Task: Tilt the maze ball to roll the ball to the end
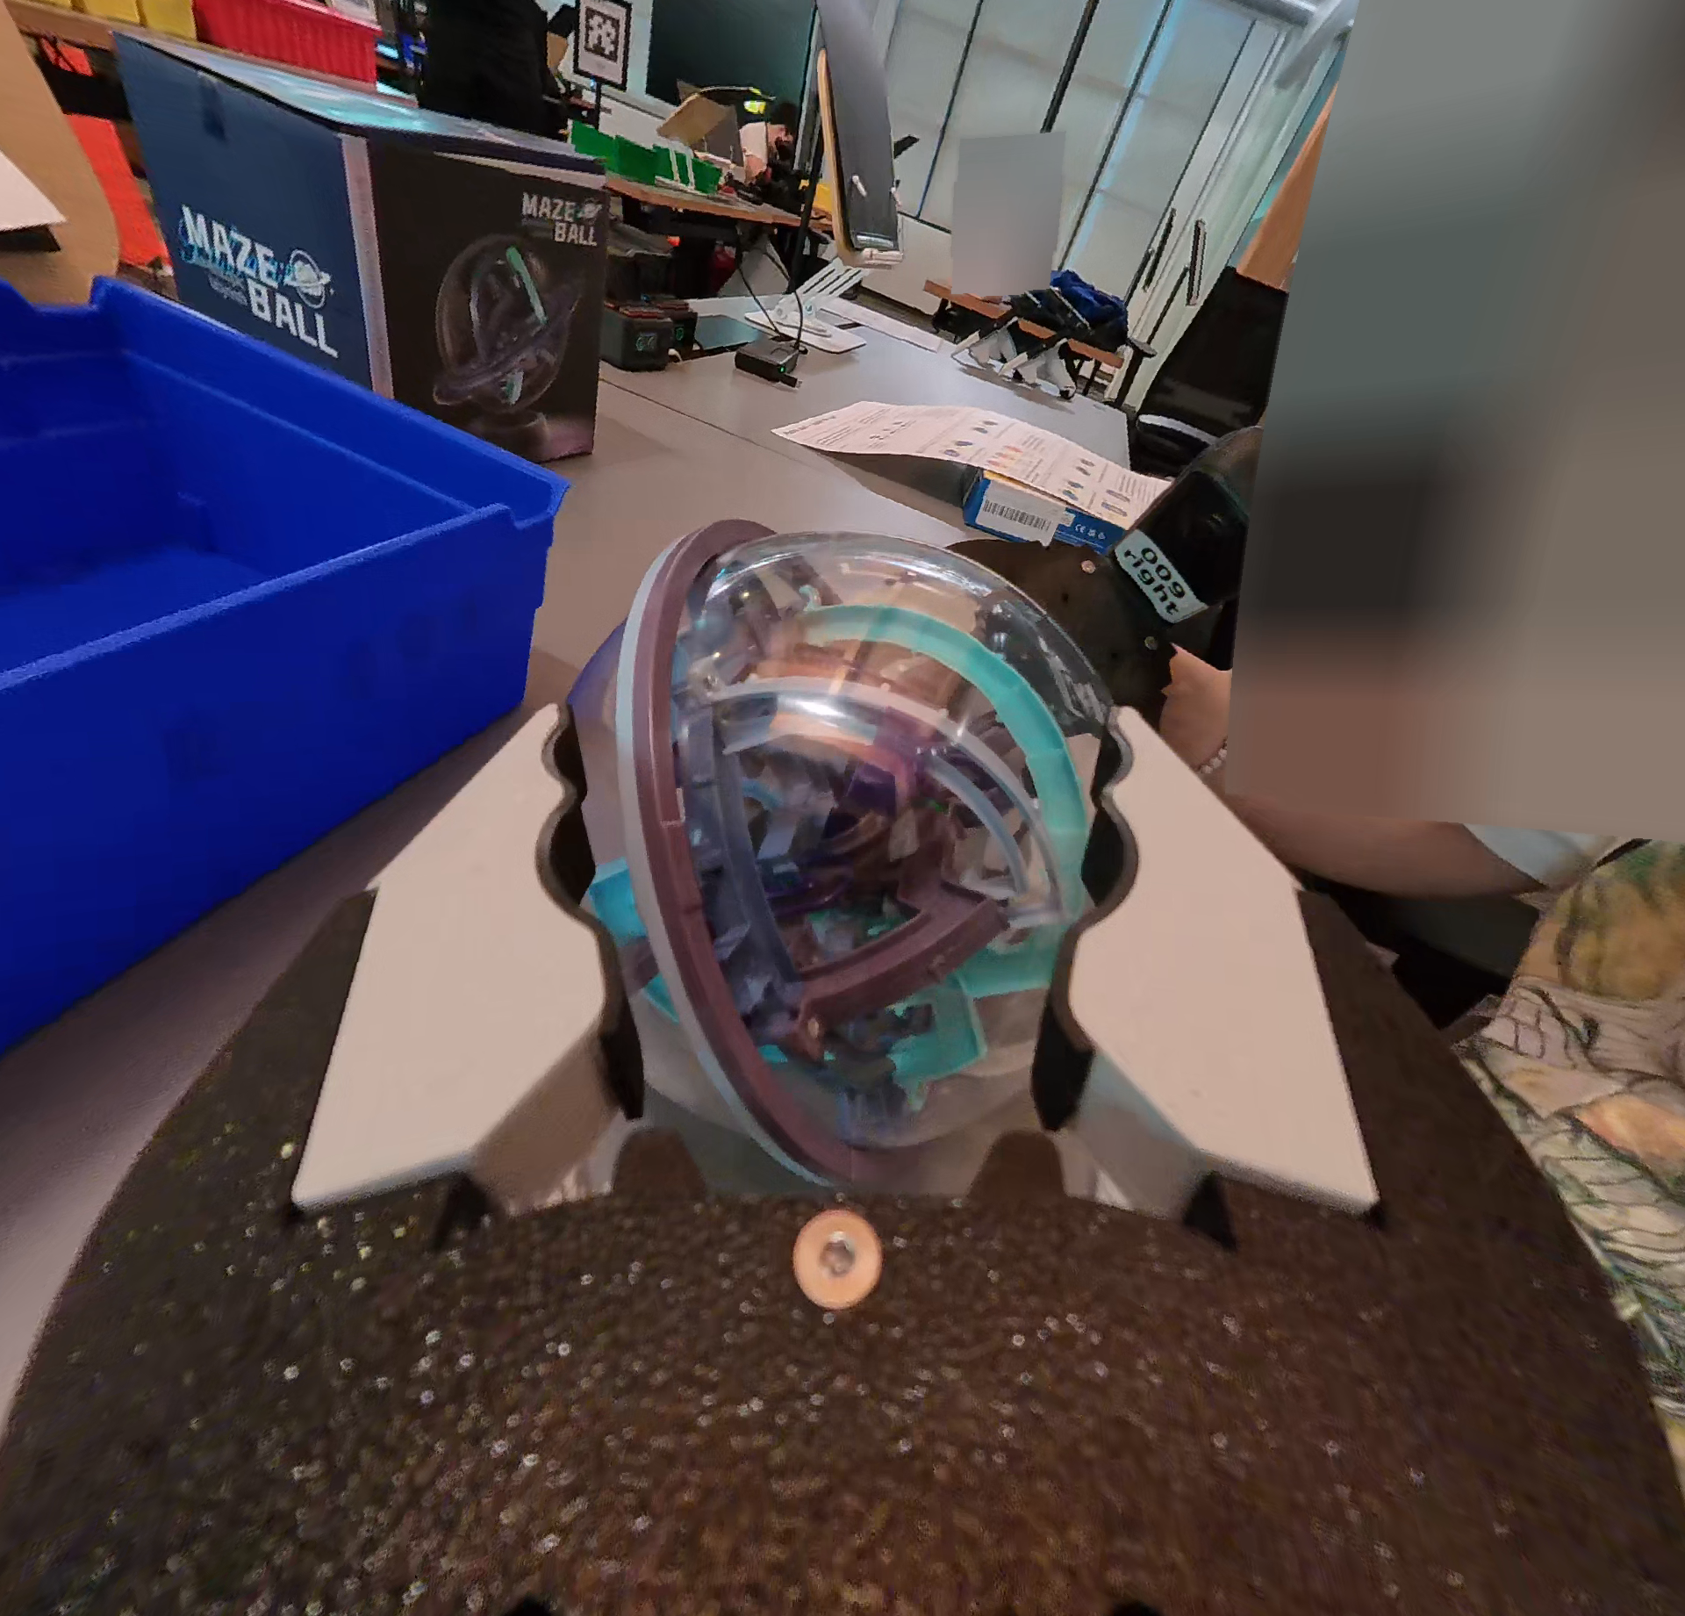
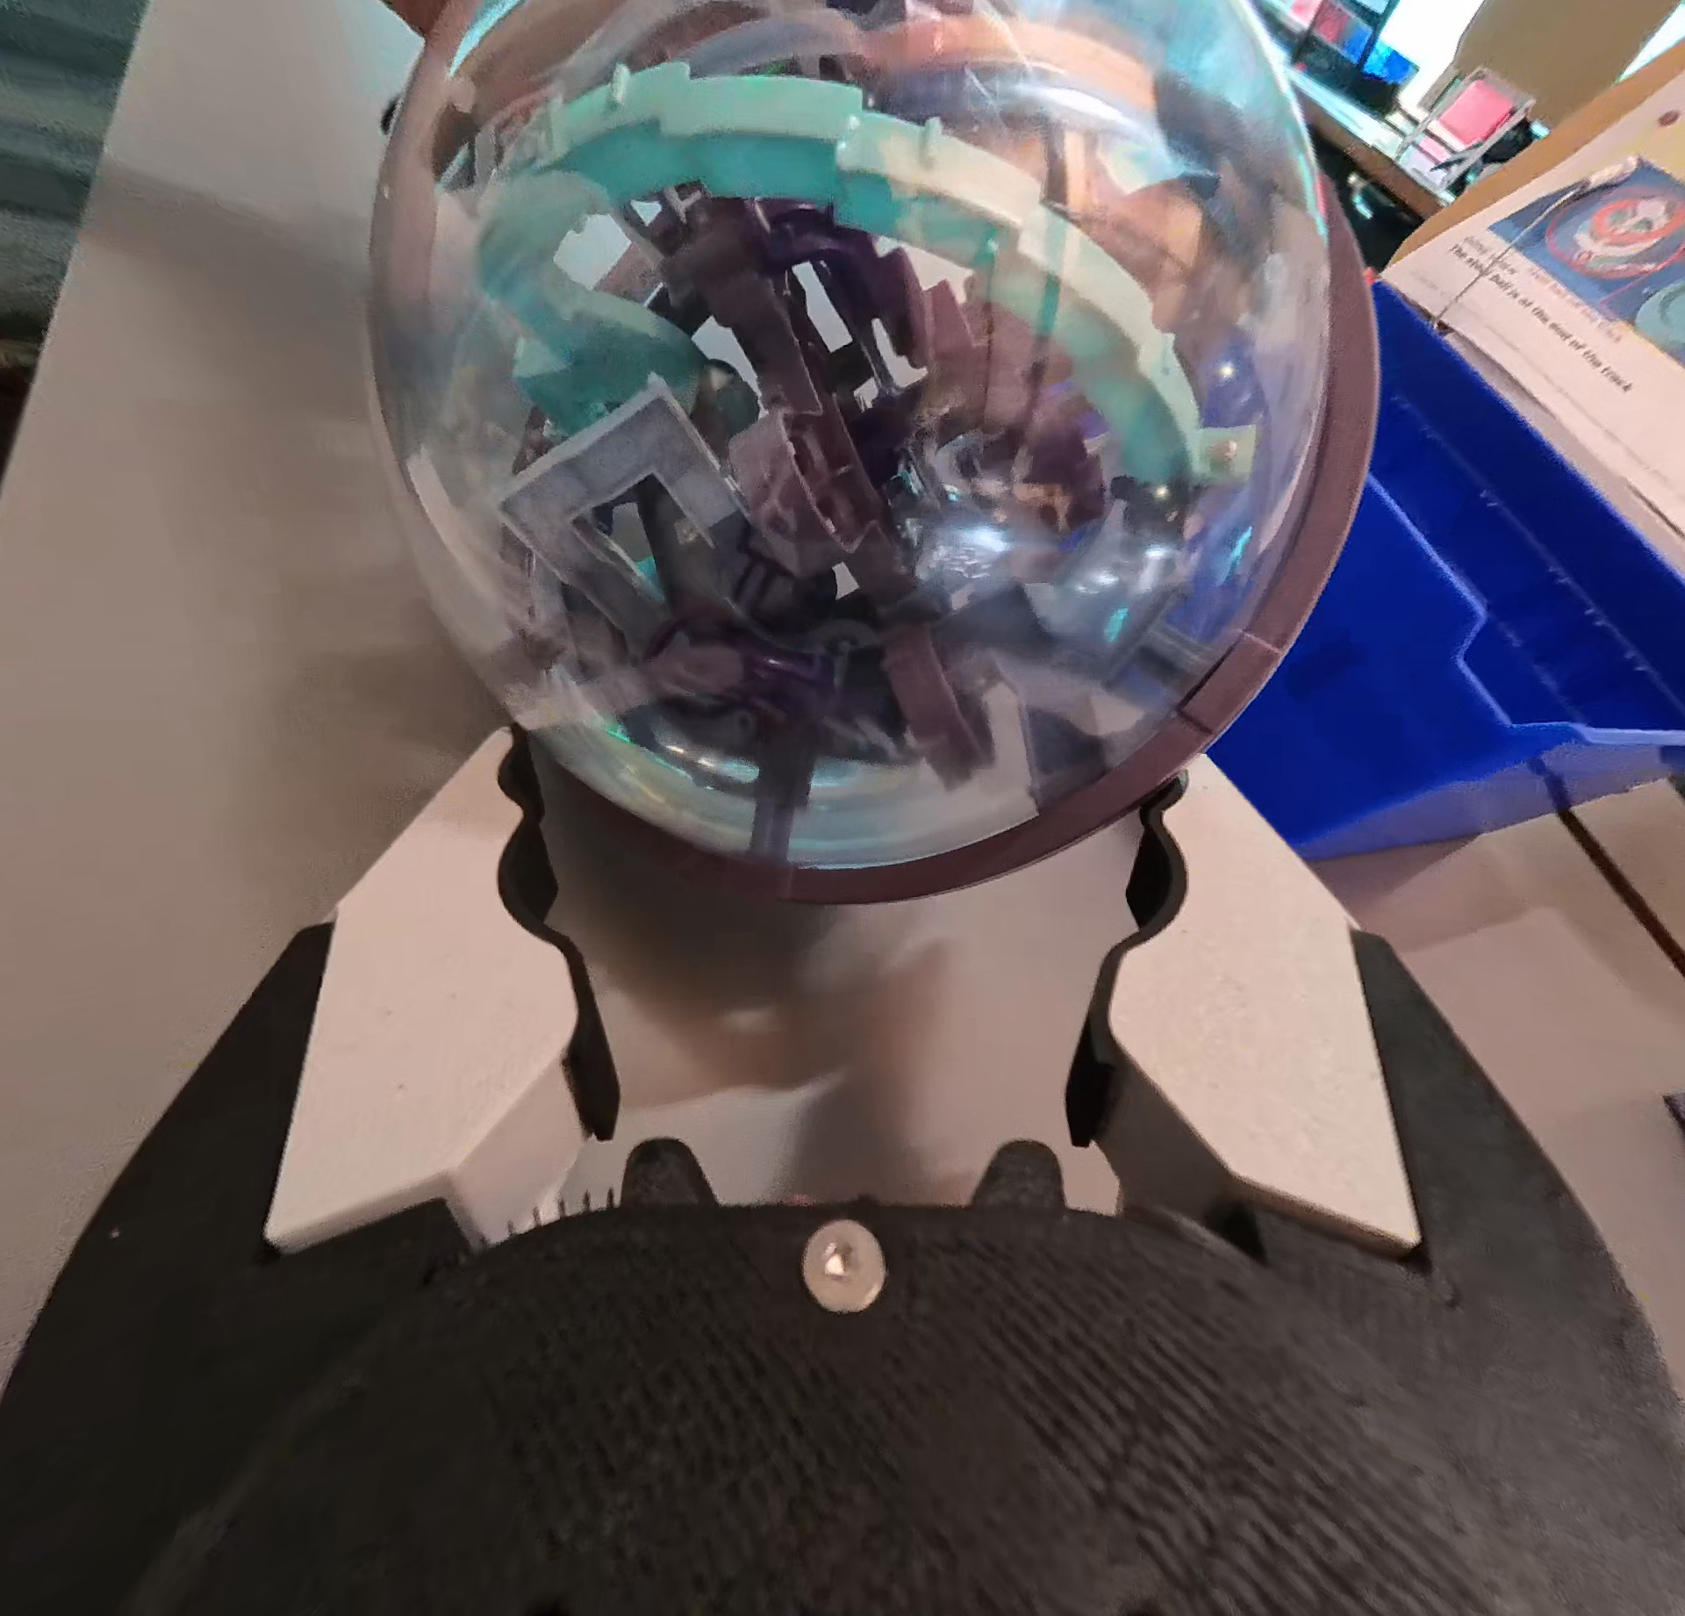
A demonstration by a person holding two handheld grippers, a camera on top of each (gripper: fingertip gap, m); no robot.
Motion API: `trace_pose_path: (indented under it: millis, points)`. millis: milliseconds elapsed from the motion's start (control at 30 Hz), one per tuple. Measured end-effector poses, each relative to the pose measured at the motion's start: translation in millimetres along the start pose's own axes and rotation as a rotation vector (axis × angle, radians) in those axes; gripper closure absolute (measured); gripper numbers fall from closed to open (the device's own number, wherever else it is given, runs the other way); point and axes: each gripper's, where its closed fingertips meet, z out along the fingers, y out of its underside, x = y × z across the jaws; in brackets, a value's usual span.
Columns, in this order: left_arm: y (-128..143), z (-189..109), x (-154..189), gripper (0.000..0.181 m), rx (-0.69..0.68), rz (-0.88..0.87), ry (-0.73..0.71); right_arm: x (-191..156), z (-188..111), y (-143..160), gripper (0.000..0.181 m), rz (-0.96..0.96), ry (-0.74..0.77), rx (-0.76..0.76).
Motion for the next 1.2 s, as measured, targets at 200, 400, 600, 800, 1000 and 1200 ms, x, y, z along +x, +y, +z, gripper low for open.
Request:
trace_pose_path:
  millis: [200,400,600,800,1000,1200]
  points:
    - [1.9,-1.0,9.4,0.073,0.005,0.076,0.019,-3.8,-6.4,-5.2,0.054,-0.023,-0.013,0.049]
    - [4.6,5.1,22.2,0.073,0.0,0.113,0.046,-9.7,-15.6,-20.8,0.041,0.02,-0.083,0.162]
    - [5.4,3.4,24.9,0.073,0.014,0.133,0.046,-11.0,-15.4,-21.7,0.041,-0.003,-0.084,0.171]
    - [6.5,0.9,26.5,0.073,0.006,0.15,0.054,-12.2,-15.9,-23.8,0.042,-0.027,-0.084,0.188]
    - [6.6,2.2,25.8,0.068,0.022,0.14,0.049,-12.6,-18.4,-26.4,0.047,-0.062,-0.072,0.217]
    - [6.2,5.6,28.5,0.068,0.025,0.16,0.045,-12.6,-18.2,-24.7,0.045,-0.067,-0.079,0.209]
